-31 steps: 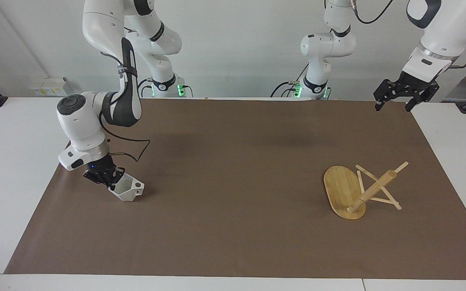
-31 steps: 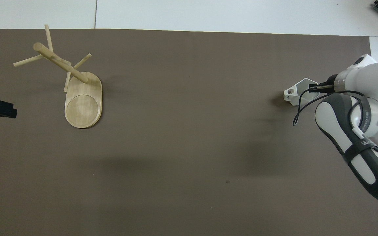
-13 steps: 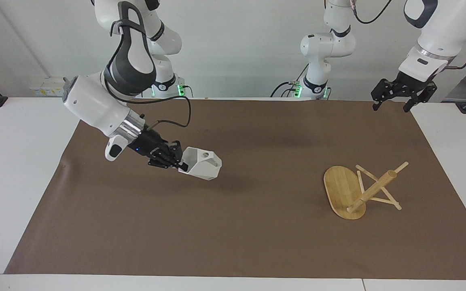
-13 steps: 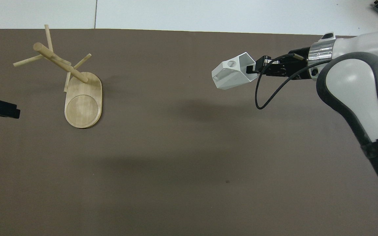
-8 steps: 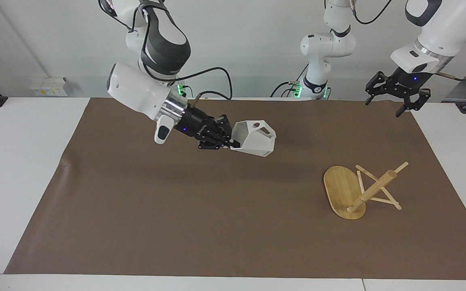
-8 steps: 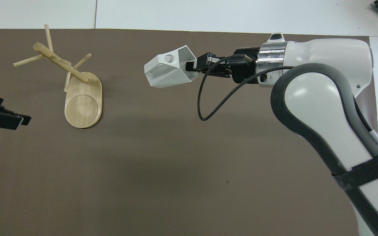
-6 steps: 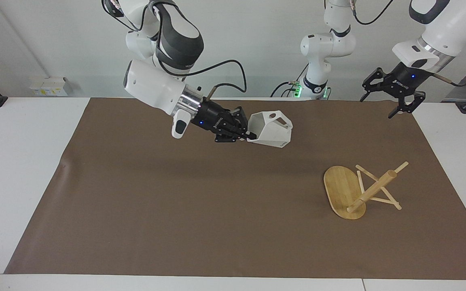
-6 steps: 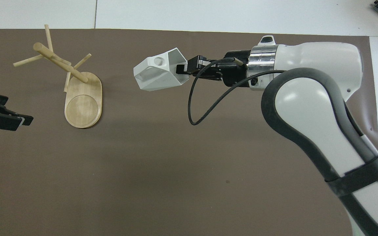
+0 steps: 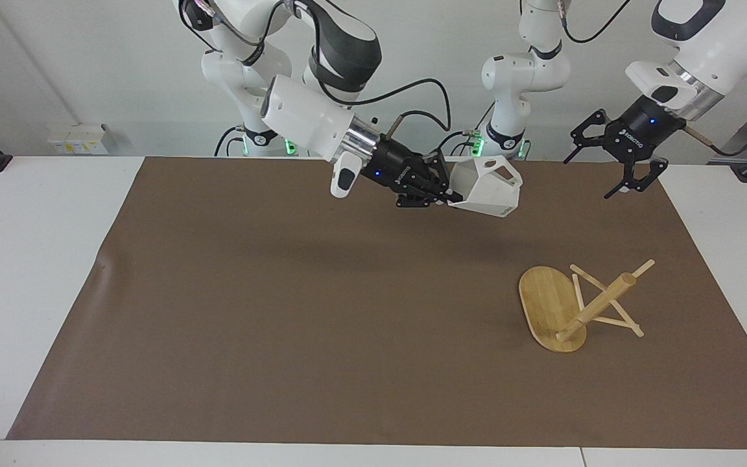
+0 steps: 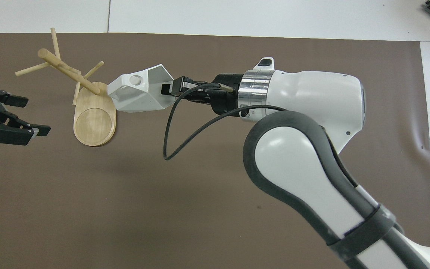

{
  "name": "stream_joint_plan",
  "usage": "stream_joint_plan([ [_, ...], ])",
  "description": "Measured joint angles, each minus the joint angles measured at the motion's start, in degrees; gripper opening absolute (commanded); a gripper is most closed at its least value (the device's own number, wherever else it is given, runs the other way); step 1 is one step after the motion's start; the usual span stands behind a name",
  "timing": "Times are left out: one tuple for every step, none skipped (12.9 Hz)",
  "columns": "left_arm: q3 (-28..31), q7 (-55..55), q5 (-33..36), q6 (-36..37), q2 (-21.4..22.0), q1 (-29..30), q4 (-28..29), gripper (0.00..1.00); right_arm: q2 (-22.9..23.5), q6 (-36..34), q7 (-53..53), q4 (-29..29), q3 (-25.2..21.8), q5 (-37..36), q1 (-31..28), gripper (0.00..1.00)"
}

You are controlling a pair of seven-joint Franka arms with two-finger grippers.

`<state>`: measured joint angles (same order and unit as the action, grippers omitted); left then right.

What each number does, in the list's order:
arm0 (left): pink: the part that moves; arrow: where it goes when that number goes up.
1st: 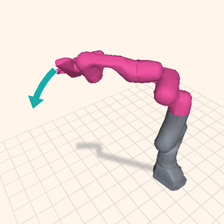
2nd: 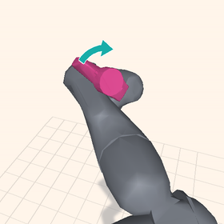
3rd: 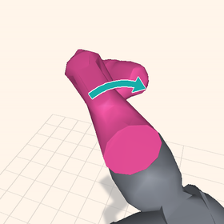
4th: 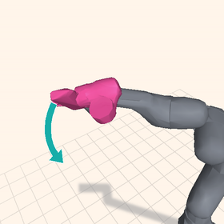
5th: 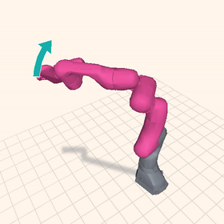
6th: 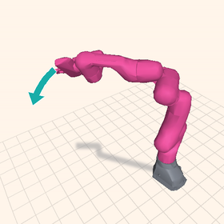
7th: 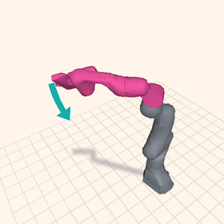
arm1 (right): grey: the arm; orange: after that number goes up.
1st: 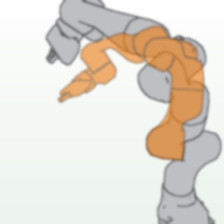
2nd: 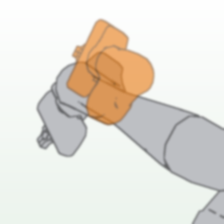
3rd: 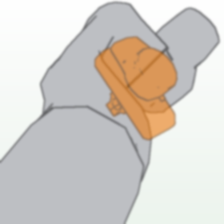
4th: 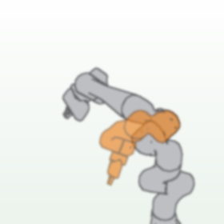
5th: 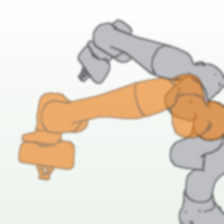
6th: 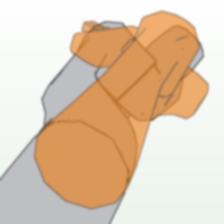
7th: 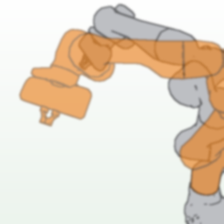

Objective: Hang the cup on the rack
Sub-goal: 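Hold the cup near the rack while the left gripper grasps it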

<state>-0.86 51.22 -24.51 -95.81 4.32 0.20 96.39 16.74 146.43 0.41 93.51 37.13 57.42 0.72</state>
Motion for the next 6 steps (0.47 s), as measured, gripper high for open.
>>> stream_joint_plan([
  [-0.26,3.43,-0.43,-0.25,0.06,-0.14,0.37,1.00,0.08,0.32,-0.06,0.06,0.39,0.00,0.18,0.00],
  [-0.36,6.68,-0.62,-0.43,0.17,-0.37,0.77,1.00,0.14,0.35,-0.08,0.06,0.66,0.00,0.18,0.00],
  [-0.37,9.73,-0.66,-0.58,0.39,-0.60,1.25,1.00,0.19,0.46,-0.17,0.06,0.87,0.00,0.17,0.00],
  [-0.38,12.79,-0.67,-0.86,0.70,-0.67,1.96,1.00,0.24,0.70,-0.31,0.06,1.16,0.00,0.17,0.00],
  [-0.36,15.49,-0.70,-1.17,1.07,-0.67,2.72,1.00,0.27,0.91,-0.42,0.09,1.47,0.00,0.18,0.00],
  [-0.27,17.47,-1.26,-1.28,1.35,-0.64,3.39,1.00,0.27,0.95,-0.47,0.14,1.61,0.00,0.18,0.00],
])
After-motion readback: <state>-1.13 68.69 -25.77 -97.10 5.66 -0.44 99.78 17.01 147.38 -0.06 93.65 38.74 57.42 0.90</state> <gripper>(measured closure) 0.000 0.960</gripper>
